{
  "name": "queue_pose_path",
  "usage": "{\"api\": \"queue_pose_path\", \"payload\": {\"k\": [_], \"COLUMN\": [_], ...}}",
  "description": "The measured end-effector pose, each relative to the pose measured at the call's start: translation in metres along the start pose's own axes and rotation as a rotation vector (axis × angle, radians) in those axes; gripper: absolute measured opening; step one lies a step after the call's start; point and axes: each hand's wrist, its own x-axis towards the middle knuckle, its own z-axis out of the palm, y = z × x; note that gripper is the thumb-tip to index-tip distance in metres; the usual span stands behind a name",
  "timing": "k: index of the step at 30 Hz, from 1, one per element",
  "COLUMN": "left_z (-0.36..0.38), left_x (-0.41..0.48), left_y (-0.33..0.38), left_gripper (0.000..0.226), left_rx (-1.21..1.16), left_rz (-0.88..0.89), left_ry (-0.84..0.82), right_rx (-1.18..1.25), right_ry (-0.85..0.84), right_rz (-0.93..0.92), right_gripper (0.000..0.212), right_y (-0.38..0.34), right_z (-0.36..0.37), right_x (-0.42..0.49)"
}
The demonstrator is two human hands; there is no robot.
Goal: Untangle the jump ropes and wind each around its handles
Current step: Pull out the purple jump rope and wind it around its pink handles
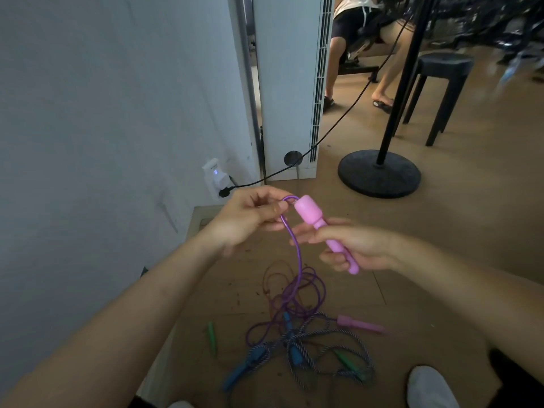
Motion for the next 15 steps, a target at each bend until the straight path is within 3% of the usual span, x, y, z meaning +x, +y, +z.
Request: {"api": "queue_pose_path", "payload": {"k": [4,10,15], "left_z": [-0.001,-0.013,-0.005], "left_x": [-0.004,-0.009,-0.023], "left_y": [0.003,0.008,0.010], "left_gripper": [0.020,0.025,0.037], "left_rx": [-0.032,0.036,0.410], "left_rz": [0.014,-0.059,-0.044], "left_ry": [-0.021,-0.031,-0.248], "right_rx": [0.043,-0.163,-0.361], "right_ry": [-0.267,-0.115,-0.100], "right_rz": [0.044,0.069,0.117], "right_gripper": [0.041,0.010,0.023], "right_y": [0.006,0.005,0.008], "right_z": [0.005,0.001,0.010], "right_x": [0.001,0.005,0.006]}}
